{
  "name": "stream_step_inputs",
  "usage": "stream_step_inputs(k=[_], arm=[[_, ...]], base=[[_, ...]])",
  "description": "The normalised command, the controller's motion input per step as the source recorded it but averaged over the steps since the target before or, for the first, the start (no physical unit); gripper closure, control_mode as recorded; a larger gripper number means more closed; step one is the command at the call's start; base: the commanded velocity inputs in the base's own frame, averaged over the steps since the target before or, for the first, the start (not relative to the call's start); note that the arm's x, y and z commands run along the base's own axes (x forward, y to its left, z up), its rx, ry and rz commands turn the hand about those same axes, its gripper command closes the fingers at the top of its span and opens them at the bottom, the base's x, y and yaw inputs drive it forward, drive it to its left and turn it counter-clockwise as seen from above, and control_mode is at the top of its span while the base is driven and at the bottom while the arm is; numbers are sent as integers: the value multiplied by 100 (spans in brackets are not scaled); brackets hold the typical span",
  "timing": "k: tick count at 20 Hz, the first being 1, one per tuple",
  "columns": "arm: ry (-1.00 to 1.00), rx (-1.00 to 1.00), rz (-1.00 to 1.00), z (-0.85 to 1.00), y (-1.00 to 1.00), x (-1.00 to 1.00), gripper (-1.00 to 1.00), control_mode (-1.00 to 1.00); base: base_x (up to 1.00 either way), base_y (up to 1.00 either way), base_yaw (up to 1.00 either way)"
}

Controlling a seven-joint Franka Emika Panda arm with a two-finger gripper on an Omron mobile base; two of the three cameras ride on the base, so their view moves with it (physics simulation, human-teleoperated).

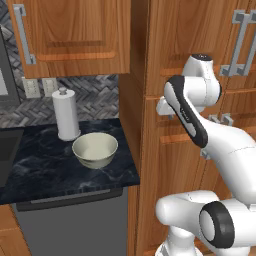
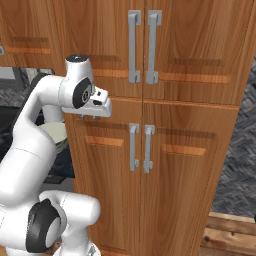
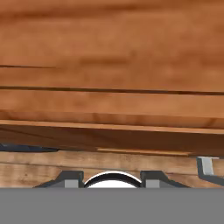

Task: Open the cabinet and setup a tea strainer by placing it in the bowl upright.

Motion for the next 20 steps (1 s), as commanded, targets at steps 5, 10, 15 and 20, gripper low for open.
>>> stream_step_inputs(k=[5, 10, 15, 20], arm=[[-8, 0, -8, 2, -11, -12, -100, -100], [-24, -1, -21, 69, -27, -11, -100, -100], [-41, -12, -19, 99, -62, 0, -100, -100], [-29, -11, -21, 97, -69, 11, -100, -100]], base=[[0, 0, 0], [0, 0, 0], [0, 0, 0], [0, 0, 0]])
